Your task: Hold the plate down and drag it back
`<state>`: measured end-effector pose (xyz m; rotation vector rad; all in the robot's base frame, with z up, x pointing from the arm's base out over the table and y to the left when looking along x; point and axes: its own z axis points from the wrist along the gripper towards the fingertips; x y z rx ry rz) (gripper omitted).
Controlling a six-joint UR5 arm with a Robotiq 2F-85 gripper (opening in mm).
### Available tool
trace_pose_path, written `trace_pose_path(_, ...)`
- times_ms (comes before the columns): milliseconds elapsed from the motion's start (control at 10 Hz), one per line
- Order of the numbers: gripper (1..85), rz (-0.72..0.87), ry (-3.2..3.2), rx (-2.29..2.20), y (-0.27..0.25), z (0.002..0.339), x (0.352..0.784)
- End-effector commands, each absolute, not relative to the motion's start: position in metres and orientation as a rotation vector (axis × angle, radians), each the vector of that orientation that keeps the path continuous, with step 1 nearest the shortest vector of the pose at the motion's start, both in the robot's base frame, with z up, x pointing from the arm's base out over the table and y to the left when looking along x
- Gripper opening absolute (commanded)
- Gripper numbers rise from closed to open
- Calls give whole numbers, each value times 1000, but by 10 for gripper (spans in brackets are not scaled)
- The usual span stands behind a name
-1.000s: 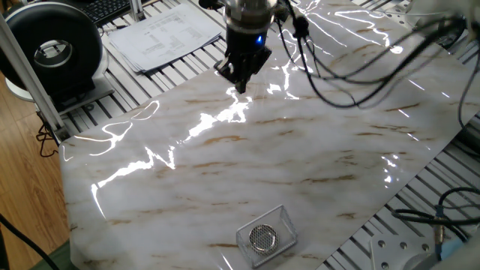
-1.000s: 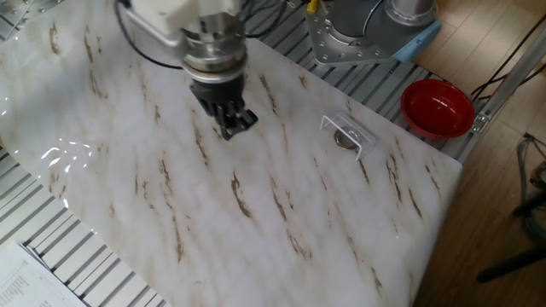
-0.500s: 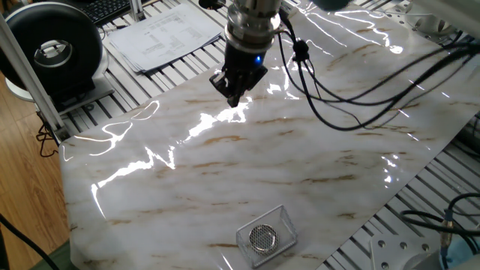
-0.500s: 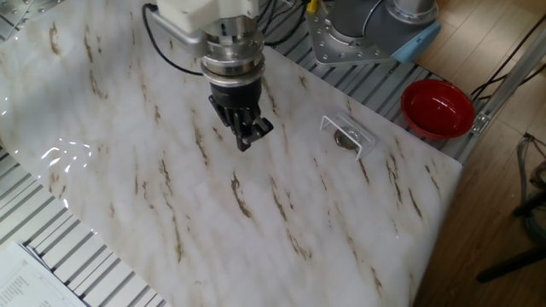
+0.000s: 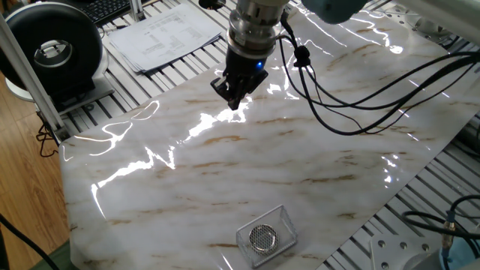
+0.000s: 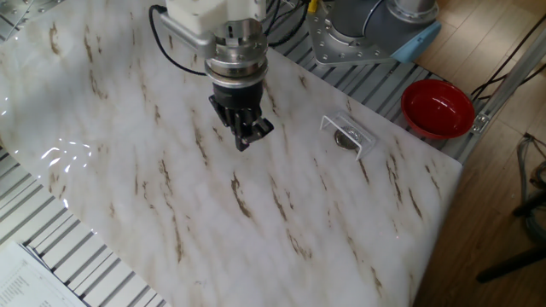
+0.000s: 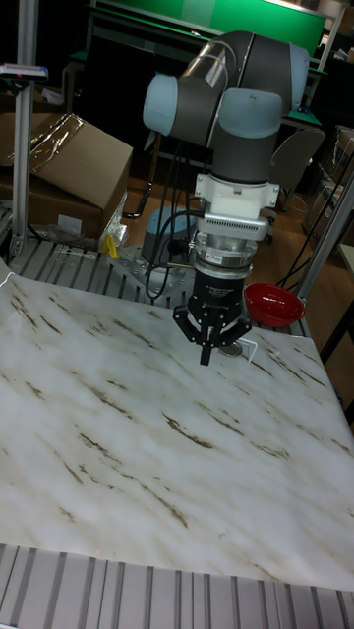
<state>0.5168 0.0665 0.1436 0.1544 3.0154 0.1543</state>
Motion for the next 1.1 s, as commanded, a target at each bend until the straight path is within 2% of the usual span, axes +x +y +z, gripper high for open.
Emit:
trace_pose_path(0, 17, 74, 3070, 66, 53, 142, 503)
trace_pose_path(100, 17, 143, 3124, 21, 65, 142, 488)
trace_pose_path(200, 17, 142, 3157, -12, 65, 142, 480)
trace_pose_path(300, 13, 93, 3133, -18, 57, 142, 486)
trace_pose_path(400, 13, 181, 3161, 2, 71, 143, 478)
trace_pose_path(500, 13, 90, 3196, -3, 56, 142, 470)
trace_pose_path(900, 13, 148, 3218, 115, 66, 143, 464)
trace_pose_path(1000, 13, 215, 3214, 105, 76, 144, 465)
